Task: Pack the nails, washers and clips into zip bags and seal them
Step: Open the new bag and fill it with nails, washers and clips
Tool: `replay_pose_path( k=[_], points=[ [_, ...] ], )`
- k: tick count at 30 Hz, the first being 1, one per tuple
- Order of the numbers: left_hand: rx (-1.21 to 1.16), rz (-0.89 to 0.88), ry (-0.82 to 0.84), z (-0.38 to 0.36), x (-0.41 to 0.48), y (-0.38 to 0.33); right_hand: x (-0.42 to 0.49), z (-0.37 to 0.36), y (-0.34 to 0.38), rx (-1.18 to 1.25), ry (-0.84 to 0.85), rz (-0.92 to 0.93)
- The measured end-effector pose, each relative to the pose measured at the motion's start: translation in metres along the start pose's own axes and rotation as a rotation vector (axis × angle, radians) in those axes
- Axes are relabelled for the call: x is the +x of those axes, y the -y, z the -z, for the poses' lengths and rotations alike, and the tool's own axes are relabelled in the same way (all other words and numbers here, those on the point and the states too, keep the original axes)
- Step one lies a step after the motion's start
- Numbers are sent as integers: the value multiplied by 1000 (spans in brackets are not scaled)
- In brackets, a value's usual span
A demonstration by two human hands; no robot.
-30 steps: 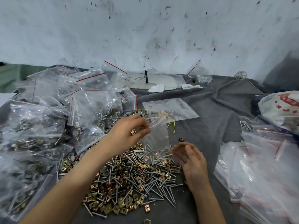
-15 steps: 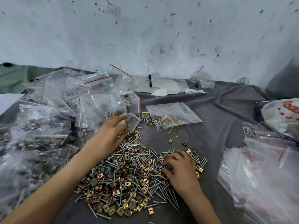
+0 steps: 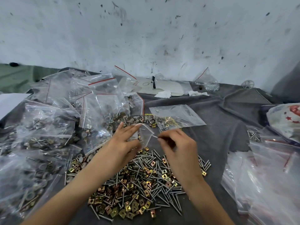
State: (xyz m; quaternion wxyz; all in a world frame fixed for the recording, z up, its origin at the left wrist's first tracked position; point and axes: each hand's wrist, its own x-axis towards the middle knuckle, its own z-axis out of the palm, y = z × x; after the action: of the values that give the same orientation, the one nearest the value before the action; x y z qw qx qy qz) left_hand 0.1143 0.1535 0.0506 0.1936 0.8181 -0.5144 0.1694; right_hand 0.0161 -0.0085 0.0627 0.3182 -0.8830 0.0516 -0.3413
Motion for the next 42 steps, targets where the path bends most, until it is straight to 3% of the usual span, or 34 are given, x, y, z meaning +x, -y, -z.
replay_pose_path(
  k=[7, 9, 13, 14, 17, 19, 25, 42],
  points=[
    [-33, -76, 15, -1, 7, -15, 17, 0, 18, -176, 129, 58],
    [-45, -64, 19, 0, 6, -15, 18, 2, 14, -93, 50, 69],
    [-30, -16, 9, 0, 6, -11, 17, -1, -10, 116, -286, -68],
    [-28, 3, 9, -1, 5, -9, 17, -6, -22, 99, -259, -155],
    [-16, 48, 0, -3, 4, -8, 7, -29, -52, -142, 217, -428],
    [-19, 57, -9, -4, 4, -9, -6, -45, -64, -254, 411, -467],
    [-33, 64, -23, -4, 5, -9, -15, -61, -68, -433, 365, -404],
    [-59, 63, 12, -5, 5, -15, -9, -84, -64, -446, 427, -524]
  ],
)
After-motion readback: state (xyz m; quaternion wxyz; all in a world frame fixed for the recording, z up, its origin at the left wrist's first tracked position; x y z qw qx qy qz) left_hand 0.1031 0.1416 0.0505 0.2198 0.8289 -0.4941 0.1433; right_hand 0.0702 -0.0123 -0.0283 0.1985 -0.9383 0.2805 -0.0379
